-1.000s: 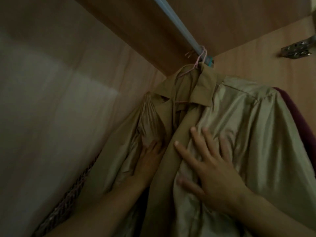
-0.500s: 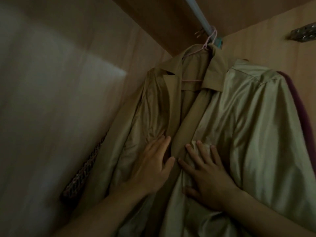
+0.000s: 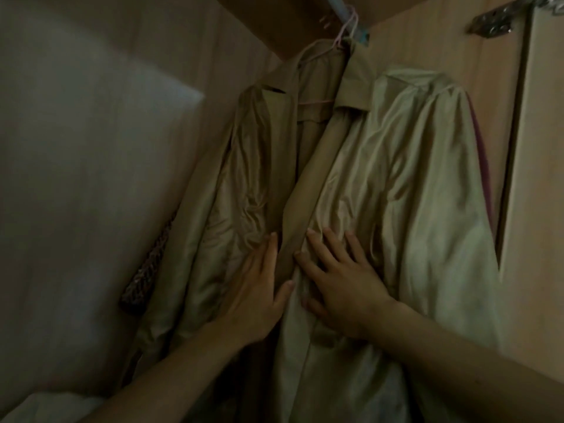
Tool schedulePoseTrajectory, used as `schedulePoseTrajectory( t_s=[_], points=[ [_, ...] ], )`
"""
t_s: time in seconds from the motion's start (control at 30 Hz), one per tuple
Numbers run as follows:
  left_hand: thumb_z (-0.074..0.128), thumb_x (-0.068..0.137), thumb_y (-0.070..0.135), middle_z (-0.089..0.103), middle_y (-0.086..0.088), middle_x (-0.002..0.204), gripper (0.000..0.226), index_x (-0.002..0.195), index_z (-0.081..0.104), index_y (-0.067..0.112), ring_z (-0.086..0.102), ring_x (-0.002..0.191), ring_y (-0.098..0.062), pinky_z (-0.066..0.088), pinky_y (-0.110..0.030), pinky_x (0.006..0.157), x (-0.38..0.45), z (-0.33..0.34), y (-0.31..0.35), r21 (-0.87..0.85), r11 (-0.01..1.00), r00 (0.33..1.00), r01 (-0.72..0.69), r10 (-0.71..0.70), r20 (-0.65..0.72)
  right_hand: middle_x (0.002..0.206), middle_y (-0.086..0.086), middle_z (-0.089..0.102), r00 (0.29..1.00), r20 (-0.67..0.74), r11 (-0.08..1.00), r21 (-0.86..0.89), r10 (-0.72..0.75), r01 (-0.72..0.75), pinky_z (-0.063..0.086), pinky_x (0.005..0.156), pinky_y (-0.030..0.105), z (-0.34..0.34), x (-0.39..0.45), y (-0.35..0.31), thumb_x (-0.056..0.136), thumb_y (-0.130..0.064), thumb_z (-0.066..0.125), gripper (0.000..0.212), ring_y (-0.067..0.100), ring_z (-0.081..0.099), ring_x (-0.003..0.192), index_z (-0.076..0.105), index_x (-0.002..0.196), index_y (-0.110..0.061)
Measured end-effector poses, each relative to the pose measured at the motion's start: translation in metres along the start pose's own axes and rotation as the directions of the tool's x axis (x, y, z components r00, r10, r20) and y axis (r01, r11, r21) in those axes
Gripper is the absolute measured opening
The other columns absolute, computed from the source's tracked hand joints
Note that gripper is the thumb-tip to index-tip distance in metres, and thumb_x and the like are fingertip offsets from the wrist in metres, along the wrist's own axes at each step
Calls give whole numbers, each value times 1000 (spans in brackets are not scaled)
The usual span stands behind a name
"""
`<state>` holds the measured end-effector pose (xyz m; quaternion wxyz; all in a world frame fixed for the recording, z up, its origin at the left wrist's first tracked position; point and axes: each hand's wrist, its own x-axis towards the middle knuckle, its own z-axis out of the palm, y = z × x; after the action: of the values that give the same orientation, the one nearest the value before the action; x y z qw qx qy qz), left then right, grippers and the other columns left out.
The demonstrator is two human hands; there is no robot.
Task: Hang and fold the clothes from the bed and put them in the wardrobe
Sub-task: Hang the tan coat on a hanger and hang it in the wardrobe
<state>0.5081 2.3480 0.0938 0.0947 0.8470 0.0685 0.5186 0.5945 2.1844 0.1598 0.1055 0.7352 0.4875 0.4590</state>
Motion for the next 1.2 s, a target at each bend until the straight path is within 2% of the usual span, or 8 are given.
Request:
schedulePoseTrajectory(
  t_s=[0.1, 0.23, 0.37, 0.5, 0.6, 0.73, 0.9, 1.2],
  points=[
    [21, 89, 65, -1, -2, 166, 88, 153, -18, 21, 3, 152, -14, 4, -25, 121, -12, -21, 8, 154, 988, 1000, 9, -10, 6, 158, 18, 31, 999, -37, 999, 40, -28, 29, 13, 114, 59, -15, -10, -6, 78, -63, 38, 78, 41, 29, 145, 46, 145, -25],
    [43, 98, 47, -4, -4, 166, 88, 155, -16, 15, 2, 152, -15, 1, -23, 121, -24, -56, 39, 268, 963, 1000, 10, -9, -7, 164, 15, 13, 992, -98, 989, 120, -75, 86, 3, 118, 57, -37, -33, -9, 84, -59, 38, 78, 38, 9, 150, 26, 154, -27],
    [42, 99, 47, -4, -3, 166, 87, 155, -16, 16, 1, 152, -16, 1, -24, 120, -44, -86, 88, 385, 922, 999, 34, -38, 1, 165, 13, 7, 981, -162, 967, 216, -104, 138, -8, 120, 52, -61, -69, -3, 89, -58, 46, 77, 35, 1, 151, 22, 155, -27],
    [41, 99, 48, -2, -1, 166, 84, 157, -11, 17, 3, 152, -16, 1, -24, 120, -76, -104, 143, 447, 889, 991, 101, -129, 33, 165, 12, 3, 976, -176, 941, 288, -128, 176, -2, 122, 52, -77, -112, 4, 93, -57, 45, 76, 34, -2, 152, 17, 156, -27],
    [27, 94, 57, 7, -4, 166, 82, 158, -4, 16, 10, 151, -20, 9, -30, 123, -105, -113, 180, 527, 842, 983, 113, -173, 65, 161, 16, 20, 968, -205, 912, 351, -147, 213, 9, 120, 53, -83, -143, 7, 87, -56, 45, 74, 37, 14, 149, 31, 152, -23],
    [22, 91, 59, 14, -3, 165, 80, 158, 8, 18, 16, 149, -23, 19, -39, 122, -135, -124, 219, 615, 780, 958, 118, -252, 135, 152, 17, 39, 976, -172, 864, 462, -131, 198, 26, 116, 54, -88, -182, -1, 83, -55, 53, 71, 37, 33, 142, 44, 145, -21],
    [14, 86, 62, 19, -4, 164, 84, 157, 17, 18, 20, 148, -23, 23, -40, 120, -155, -136, 262, 668, 735, 951, 115, -276, 140, 164, 11, 8, 975, -155, 813, 539, -160, 219, 2, 122, 48, -95, -223, 2, 95, -55, 44, 71, 29, 5, 151, 20, 154, -25],
    [6, 83, 68, 16, -2, 164, 89, 157, 16, 20, 16, 148, -20, 19, -39, 120, -213, -158, 308, 617, 778, 908, 119, -337, 250, 164, 10, 8, 993, -40, 775, 623, -107, 109, 8, 122, 47, -127, -292, 17, 96, -60, 38, 70, 28, 6, 151, 16, 155, -28]
  ],
)
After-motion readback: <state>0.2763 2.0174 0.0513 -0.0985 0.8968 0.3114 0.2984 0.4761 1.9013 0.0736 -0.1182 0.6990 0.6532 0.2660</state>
